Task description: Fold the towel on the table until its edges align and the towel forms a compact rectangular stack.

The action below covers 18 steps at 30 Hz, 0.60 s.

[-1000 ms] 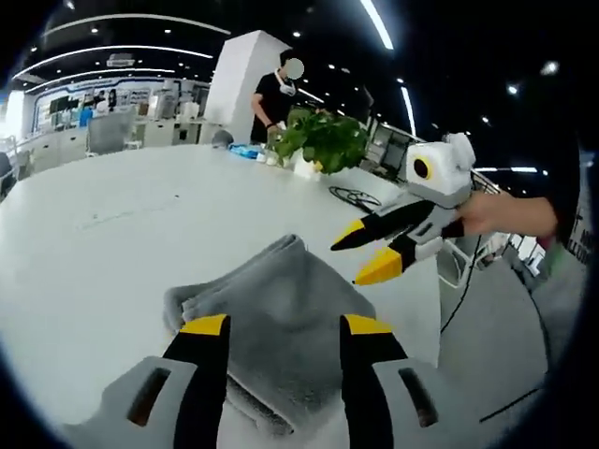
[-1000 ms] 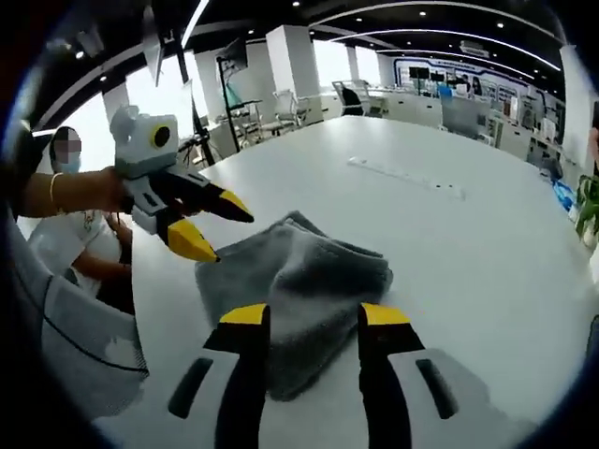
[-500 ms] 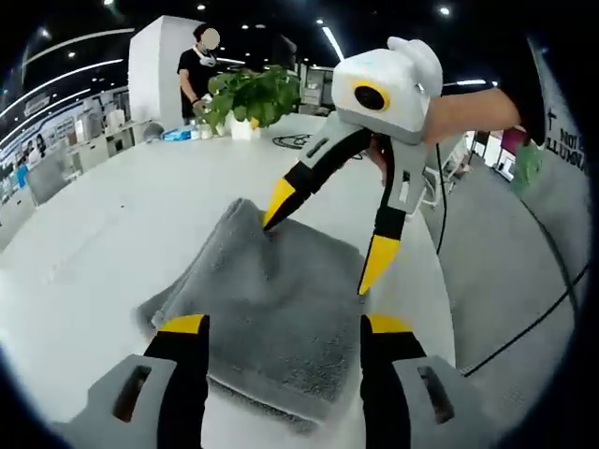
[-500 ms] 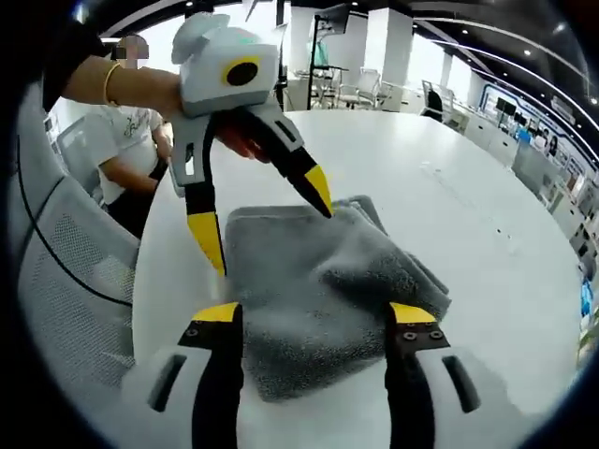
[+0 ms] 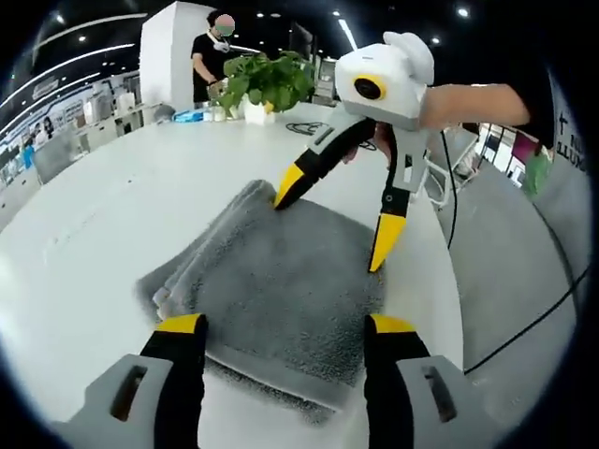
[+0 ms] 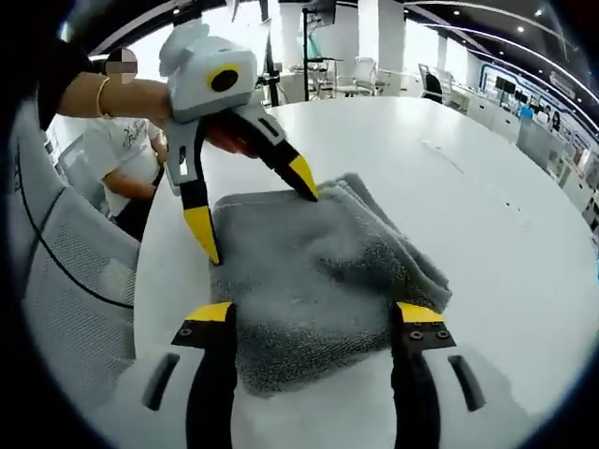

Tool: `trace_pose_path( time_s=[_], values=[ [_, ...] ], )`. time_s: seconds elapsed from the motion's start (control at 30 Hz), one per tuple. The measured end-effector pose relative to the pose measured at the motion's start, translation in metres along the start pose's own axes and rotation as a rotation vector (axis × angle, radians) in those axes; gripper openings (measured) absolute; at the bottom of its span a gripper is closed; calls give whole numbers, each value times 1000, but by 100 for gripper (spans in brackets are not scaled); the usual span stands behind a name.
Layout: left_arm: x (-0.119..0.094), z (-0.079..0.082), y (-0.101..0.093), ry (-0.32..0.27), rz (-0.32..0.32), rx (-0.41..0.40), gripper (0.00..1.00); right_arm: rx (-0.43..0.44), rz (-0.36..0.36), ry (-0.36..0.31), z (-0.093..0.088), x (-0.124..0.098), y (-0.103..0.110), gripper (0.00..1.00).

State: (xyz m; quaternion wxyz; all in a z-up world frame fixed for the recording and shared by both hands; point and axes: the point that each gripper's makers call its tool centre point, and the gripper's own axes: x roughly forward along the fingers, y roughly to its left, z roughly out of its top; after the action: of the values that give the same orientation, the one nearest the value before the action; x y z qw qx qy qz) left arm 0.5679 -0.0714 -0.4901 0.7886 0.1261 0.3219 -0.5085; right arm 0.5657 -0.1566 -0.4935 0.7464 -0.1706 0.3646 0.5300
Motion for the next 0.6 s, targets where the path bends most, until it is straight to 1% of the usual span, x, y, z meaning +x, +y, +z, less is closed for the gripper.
trace_pose_path(
  time_s=[0.07,0.1,0.17,0.3,0.37,0.43,0.47,0.5,0.57,0.6],
  values=[
    [0,0,2,-13,-2,-19,71,43,7,-26,0,-2,-3,69],
    [0,-2,2,0,5,-41,72,33,14,-35,1,-3,-4,69],
    [1,-2,3,4,7,-41,72,35,16,-38,-1,4,-7,69],
    [7,-5,2,7,17,-49,71,32,5,-27,-3,11,-8,69],
    [9,-5,7,11,42,-62,69,51,4,-18,-2,13,-10,69],
    [10,-6,6,25,50,-42,69,44,-2,-8,-2,11,-13,69],
    [9,-6,7,21,51,-44,69,35,-3,-1,-1,13,-11,69],
    [9,-4,4,16,51,-42,69,34,-4,-1,-1,13,-11,68],
    [8,-5,5,-1,48,-39,70,28,-8,-5,-3,12,-13,68],
    [8,-6,4,-16,48,-41,70,26,-14,-10,-2,8,-9,69]
  ],
)
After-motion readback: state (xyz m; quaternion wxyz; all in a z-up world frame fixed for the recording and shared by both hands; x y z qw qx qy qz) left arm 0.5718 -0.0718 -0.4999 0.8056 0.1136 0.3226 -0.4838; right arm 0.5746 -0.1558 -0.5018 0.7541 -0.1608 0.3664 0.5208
